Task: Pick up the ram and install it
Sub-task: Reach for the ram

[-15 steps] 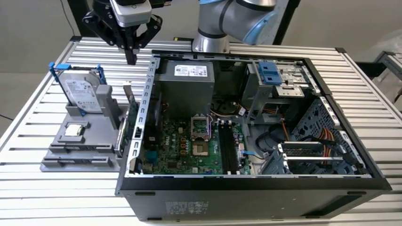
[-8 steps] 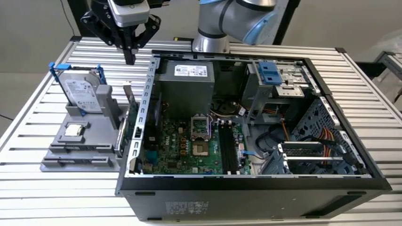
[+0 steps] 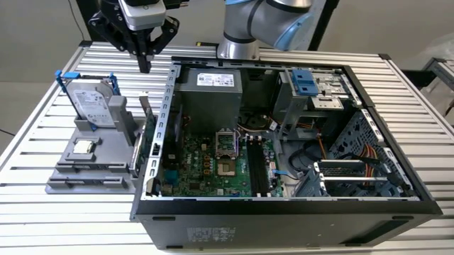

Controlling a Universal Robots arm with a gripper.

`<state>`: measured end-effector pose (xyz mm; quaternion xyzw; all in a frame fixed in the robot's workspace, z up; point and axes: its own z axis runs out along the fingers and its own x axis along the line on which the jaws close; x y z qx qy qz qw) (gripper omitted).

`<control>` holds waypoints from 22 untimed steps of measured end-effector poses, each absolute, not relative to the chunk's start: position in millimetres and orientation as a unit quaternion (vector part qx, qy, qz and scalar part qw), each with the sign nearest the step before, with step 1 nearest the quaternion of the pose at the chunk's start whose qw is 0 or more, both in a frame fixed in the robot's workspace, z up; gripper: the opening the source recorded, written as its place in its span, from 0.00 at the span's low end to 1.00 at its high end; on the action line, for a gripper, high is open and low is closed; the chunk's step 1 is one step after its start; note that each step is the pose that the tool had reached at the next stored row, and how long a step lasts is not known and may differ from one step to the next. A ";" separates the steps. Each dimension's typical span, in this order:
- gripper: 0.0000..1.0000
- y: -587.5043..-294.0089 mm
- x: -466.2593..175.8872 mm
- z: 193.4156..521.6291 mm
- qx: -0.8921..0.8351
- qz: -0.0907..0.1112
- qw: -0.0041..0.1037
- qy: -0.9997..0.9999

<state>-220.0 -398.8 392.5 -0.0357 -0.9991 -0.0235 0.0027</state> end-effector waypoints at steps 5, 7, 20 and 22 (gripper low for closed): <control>0.00 -398.8 -223.4 392.4 -0.036 -0.024 0.003 -0.999; 0.00 -398.8 -225.2 392.5 -0.036 -0.024 0.003 -0.999; 0.00 -398.8 -239.9 392.4 -0.036 -0.024 0.003 -0.999; 0.00 -398.8 -242.2 392.4 -0.036 -0.024 0.003 -0.999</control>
